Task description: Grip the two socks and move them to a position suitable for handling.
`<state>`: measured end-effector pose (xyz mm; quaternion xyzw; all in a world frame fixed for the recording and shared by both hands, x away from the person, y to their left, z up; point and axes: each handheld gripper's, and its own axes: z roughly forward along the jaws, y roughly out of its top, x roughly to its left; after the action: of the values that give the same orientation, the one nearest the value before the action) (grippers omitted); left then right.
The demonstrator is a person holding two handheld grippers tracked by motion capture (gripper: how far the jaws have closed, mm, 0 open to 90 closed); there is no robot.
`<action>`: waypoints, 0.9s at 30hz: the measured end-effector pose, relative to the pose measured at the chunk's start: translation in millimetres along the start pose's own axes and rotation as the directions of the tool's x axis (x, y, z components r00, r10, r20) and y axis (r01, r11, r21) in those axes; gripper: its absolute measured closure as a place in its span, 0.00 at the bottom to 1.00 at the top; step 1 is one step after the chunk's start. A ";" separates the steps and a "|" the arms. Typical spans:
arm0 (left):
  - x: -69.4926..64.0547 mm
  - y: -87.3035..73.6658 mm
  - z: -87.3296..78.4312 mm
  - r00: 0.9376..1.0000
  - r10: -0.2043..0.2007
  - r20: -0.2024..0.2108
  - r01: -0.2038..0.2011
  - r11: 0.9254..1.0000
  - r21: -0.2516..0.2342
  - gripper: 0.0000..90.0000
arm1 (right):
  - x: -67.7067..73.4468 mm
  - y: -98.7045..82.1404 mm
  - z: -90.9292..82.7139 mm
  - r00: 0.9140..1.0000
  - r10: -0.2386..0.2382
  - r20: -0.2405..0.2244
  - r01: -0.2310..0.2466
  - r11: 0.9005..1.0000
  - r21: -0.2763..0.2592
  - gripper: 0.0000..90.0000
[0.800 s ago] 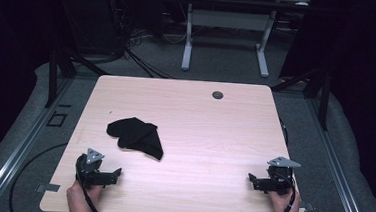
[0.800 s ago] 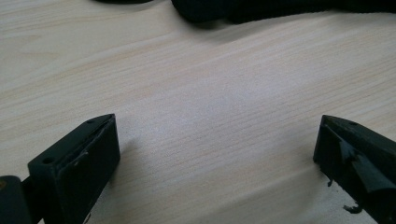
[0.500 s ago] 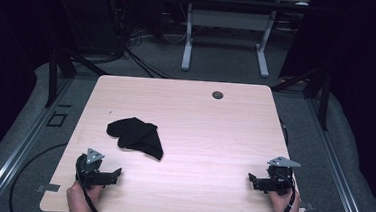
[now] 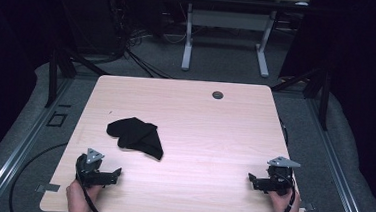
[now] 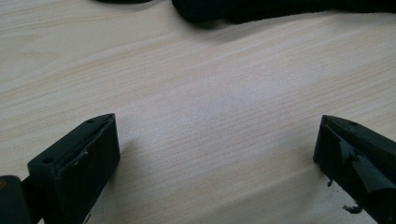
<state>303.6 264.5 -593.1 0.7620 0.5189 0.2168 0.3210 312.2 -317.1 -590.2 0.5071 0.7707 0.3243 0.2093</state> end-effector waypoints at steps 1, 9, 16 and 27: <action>-0.2 0.0 0.0 1.000 -0.001 -0.001 0.001 1.000 0.000 0.00 | 0.0 0.0 0.0 1.000 0.000 0.000 0.000 1.000 0.000 0.00; 1.7 3.3 0.5 1.000 -0.006 0.004 0.005 1.000 0.025 0.00 | 0.0 0.1 0.0 1.000 0.000 -0.001 0.000 1.000 0.001 0.00; 7.2 15.5 -1.3 0.998 -0.032 0.054 0.031 0.999 0.036 0.00 | 0.0 0.0 0.0 1.000 0.001 -0.001 -0.001 1.000 -0.001 0.00; 1.4 70.7 -2.2 0.994 0.031 0.103 -0.030 0.999 -0.012 0.00 | -0.1 0.1 0.0 1.000 0.001 -0.001 -0.001 1.000 0.000 0.00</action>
<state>348.7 248.3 -541.1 0.7783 0.4887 0.1848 0.3482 312.3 -317.2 -590.2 0.5071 0.7706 0.3249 0.2087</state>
